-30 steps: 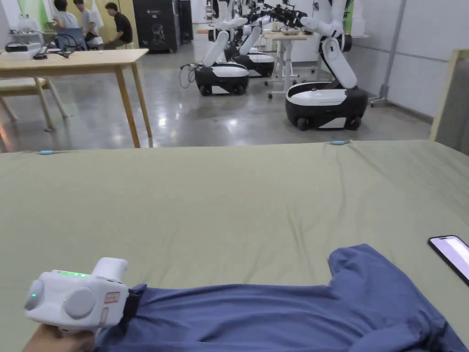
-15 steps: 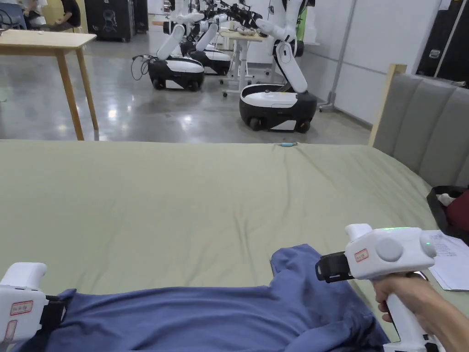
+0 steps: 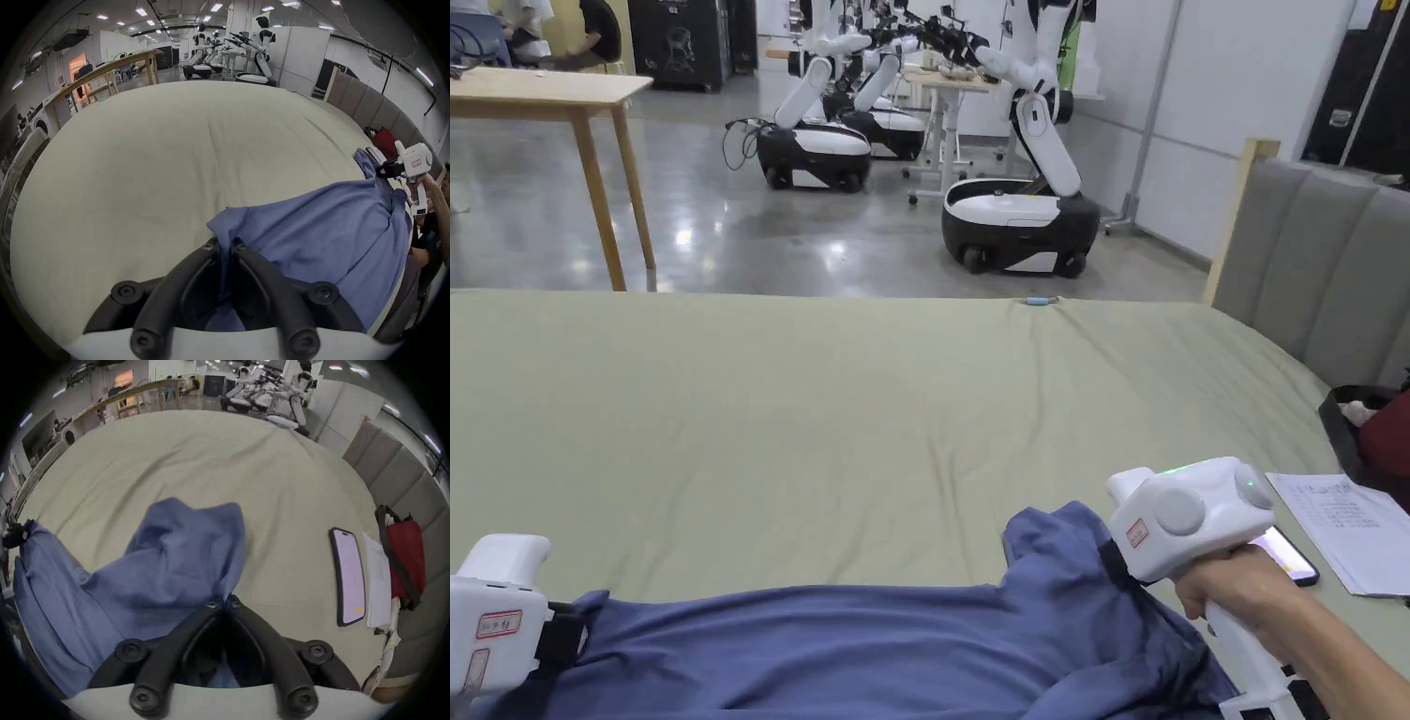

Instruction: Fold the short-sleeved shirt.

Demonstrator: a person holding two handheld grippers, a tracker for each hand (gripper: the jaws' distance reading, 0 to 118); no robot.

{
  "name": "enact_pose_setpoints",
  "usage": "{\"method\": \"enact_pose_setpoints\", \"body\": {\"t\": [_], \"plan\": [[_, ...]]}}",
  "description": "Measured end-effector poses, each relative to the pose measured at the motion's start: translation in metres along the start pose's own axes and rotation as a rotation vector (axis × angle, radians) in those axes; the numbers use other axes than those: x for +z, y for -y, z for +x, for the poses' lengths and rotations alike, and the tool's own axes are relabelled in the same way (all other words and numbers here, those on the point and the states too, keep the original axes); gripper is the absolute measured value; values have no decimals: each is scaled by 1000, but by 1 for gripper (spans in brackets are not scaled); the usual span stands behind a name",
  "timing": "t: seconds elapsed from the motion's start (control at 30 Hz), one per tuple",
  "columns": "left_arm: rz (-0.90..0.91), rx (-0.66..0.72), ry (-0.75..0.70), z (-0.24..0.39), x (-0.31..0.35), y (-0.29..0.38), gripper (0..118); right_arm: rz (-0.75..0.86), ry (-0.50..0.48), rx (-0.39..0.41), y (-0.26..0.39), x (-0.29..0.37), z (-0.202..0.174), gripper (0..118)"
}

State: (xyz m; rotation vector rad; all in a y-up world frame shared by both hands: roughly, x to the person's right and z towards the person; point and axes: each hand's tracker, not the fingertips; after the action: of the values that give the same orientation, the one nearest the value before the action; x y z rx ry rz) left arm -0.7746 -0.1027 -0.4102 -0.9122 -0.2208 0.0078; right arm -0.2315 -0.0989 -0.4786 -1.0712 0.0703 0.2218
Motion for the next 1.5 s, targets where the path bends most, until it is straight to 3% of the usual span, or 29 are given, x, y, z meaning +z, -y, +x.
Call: {"method": "enact_pose_setpoints", "body": {"t": [0.1, 0.23, 0.5, 0.6, 0.83, 0.93, 1.13, 1.17, 1.2, 1.23, 1.27, 1.3, 1.5], "plan": [[24, -11, 12, 3, 25, 5, 6, 117, -34, -27, 10, 40, 4, 3], [98, -3, 81, 3, 78, 17, 6, 259, -101, 5, 39, 116, 1, 3], [211, 26, 162, -8, 170, 99, 6, 419, -153, 22, 162, 224, -4, 3], [208, 51, 189, -10, 173, 132, 6, 377, -205, 6, 208, 222, -7, 3], [39, 47, 147, -4, 122, 163, 6, 124, -84, 74, 236, 140, -27, 3], [50, 97, 152, -5, 113, 162, 6, 73, -71, 39, 232, 101, -22, 3], [65, 125, 153, -12, 107, 160, 8, 99, -45, 46, 227, 94, -24, 3], [67, 123, 156, -13, 110, 158, 11, 112, -48, 48, 229, 101, -23, 6], [76, 136, 163, -14, 116, 156, 30, 130, -51, 48, 232, 109, -20, 21], [102, 174, 207, -17, 124, 154, 59, 160, -52, 27, 234, 124, -16, 47], [110, 190, 226, -19, 134, 152, 100, 192, -68, -16, 238, 141, -11, 82], [104, 200, 203, -19, 143, 152, 118, 230, -86, -53, 244, 160, -9, 118], [363, 289, 167, -19, 245, 173, 114, 646, -186, -178, 294, 306, -23, 113]]}}
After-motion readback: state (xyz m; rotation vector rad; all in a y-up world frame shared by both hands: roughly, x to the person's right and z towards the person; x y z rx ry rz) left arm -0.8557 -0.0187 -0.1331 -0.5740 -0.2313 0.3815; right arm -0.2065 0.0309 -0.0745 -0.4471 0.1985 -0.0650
